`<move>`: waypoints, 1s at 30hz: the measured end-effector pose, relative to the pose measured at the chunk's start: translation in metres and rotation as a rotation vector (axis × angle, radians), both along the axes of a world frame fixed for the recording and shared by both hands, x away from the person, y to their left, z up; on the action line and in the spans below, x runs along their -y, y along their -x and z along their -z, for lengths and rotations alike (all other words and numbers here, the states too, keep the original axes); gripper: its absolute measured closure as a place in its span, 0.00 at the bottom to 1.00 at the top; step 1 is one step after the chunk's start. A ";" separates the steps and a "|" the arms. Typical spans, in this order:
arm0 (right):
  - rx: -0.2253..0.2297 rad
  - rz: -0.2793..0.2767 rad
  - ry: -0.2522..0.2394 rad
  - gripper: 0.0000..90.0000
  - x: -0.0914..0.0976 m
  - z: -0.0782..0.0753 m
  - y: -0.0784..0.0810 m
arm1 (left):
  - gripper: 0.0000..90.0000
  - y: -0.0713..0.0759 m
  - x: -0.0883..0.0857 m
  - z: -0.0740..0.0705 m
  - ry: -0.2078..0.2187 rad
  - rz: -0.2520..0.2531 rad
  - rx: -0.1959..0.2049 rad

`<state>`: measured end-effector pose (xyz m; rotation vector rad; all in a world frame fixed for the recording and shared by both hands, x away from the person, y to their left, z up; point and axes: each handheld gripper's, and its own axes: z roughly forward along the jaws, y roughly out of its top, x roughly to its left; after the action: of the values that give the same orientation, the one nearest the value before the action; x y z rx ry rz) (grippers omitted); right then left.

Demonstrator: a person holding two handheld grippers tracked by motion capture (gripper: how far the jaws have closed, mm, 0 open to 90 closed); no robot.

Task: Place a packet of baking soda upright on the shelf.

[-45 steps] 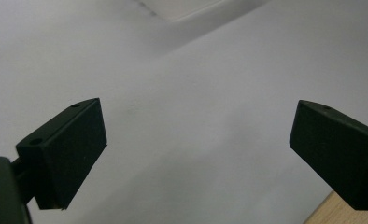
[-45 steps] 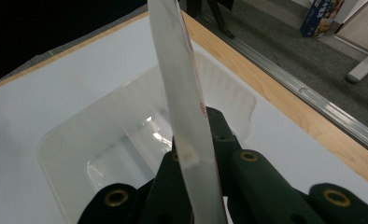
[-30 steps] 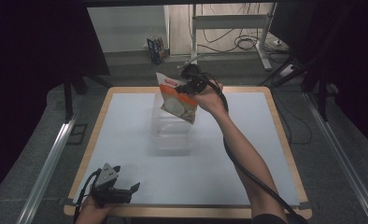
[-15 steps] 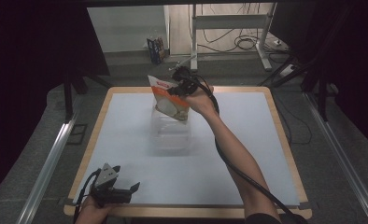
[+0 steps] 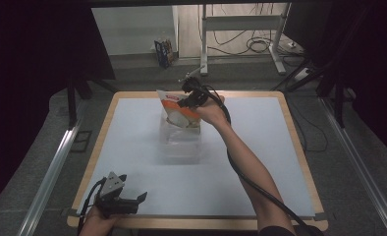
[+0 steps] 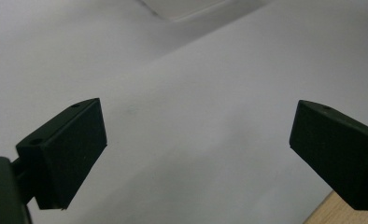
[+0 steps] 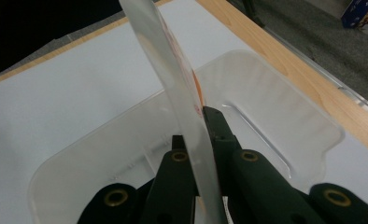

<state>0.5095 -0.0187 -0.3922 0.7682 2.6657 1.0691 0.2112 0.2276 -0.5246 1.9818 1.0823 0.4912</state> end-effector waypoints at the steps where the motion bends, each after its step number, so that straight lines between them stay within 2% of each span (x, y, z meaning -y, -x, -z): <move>1: 0.000 0.001 0.005 0.98 -0.002 0.003 -0.001 | 0.04 0.000 0.000 0.000 0.001 0.001 -0.001; 6: 0.000 0.022 0.007 0.98 -0.001 0.016 -0.005 | 0.04 0.000 0.000 0.000 -0.001 0.002 0.001; 12: -0.017 0.037 -0.011 0.98 0.010 0.021 -0.008 | 0.04 0.000 0.001 0.000 -0.008 0.005 0.000; 17: 0.001 0.033 -0.006 0.95 0.010 0.022 -0.005 | 0.04 0.000 0.001 0.000 -0.007 0.004 -0.001; 21: 0.019 0.040 -0.031 0.82 0.012 0.019 -0.004 | 0.05 0.000 0.001 0.000 -0.005 0.004 -0.003; 30: 0.090 0.047 -0.064 0.43 0.019 0.012 0.000 | 0.04 0.000 0.001 0.000 -0.009 0.004 0.000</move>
<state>0.5093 -0.0374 -0.4044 0.7708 2.5378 1.1537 0.2113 0.2264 -0.5245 1.9915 1.0772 0.4945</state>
